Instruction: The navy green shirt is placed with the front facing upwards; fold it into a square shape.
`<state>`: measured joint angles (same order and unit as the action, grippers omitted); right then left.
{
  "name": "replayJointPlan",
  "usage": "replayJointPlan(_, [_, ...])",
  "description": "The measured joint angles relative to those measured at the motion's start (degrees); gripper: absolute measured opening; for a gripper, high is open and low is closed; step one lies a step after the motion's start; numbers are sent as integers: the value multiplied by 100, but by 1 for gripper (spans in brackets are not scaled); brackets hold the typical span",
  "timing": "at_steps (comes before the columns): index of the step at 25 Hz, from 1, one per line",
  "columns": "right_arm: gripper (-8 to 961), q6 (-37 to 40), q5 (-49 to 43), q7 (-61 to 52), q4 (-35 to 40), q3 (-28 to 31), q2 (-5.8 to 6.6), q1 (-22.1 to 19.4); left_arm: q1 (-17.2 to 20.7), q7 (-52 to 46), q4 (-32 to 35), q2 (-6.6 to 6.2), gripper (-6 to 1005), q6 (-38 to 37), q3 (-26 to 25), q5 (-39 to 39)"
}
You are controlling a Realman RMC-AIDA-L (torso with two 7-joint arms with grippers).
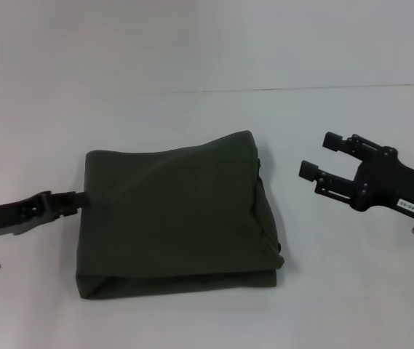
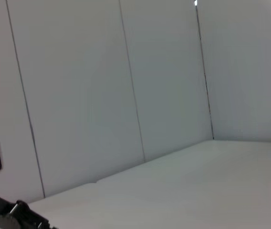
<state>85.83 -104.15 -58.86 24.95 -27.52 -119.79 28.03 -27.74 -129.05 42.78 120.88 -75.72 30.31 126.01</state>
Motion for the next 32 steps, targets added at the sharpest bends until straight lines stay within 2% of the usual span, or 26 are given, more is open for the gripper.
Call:
replayJointPlan(5, [819,-336,9,-10,-144,-318,-17,147,71,218,131,-25,412,-10,-383,-140])
replayJointPlan(8, [819,-585,4,-10,-351,-531,-21,338,76,617,149,-17,556,-72,-468,-521])
replayJointPlan(17, [822,-1131,24,100,-796,-1189,-43,582,-1,1262,87,57,755,-181,-430,-1230])
replayJointPlan(32, [826,-1839,1,429,-1249,-1699,-48,576,-29,1600,60,136,755,-256,-398,-1547])
